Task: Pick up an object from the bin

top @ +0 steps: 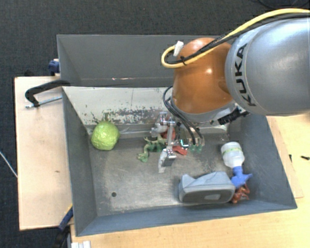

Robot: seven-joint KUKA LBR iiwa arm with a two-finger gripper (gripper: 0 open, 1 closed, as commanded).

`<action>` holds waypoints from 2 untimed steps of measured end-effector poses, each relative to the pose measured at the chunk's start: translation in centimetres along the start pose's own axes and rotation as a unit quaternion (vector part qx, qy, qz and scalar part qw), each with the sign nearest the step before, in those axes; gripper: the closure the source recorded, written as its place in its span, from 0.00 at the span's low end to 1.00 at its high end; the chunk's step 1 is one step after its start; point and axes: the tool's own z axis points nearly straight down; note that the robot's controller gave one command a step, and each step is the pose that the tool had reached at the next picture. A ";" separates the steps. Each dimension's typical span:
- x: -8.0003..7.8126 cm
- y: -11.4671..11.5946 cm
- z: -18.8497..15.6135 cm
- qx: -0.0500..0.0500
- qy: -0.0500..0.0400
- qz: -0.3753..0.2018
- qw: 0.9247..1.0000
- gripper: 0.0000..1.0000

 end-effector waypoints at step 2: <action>-5.1 -2.7 9.7 -0.008 -0.027 0.051 0.998 1.00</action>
Offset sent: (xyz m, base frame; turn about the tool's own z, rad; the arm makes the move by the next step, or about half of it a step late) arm 0.0365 -0.0344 -0.1139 0.1053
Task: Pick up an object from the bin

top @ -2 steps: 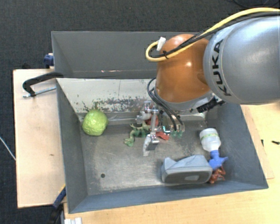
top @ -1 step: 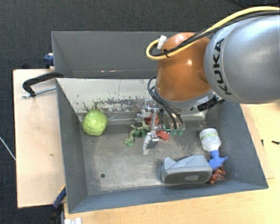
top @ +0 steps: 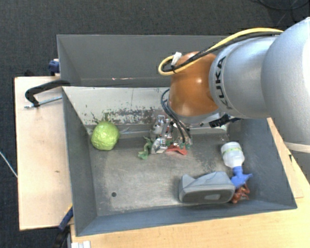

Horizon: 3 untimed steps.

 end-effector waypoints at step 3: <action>0.5 -0.6 -7.3 0.009 0.021 -0.002 1.000 1.00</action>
Offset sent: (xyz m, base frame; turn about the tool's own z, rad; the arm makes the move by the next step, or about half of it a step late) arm -0.0068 0.0029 0.0927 0.0484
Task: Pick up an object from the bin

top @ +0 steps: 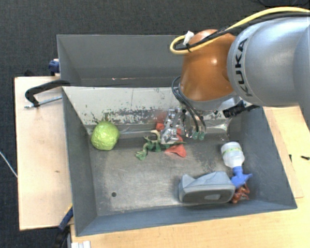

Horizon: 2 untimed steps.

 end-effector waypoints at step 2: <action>-0.2 0.0 -1.1 0.000 0.001 0.007 1.000 0.00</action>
Offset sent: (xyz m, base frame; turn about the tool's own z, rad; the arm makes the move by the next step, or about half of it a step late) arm 0.0013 -0.0012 0.0107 0.0143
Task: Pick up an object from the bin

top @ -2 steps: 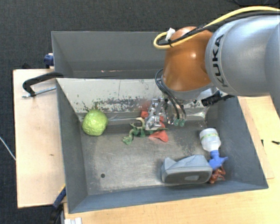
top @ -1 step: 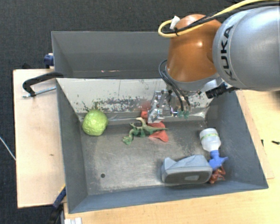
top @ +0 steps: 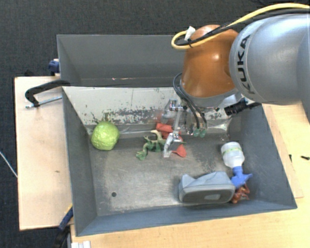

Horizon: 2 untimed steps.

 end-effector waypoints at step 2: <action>-0.4 1.0 4.5 -0.001 -0.005 -0.023 1.000 0.00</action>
Offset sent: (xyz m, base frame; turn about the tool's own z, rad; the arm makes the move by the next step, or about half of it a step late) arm 0.0041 0.0199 -0.1005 -0.0933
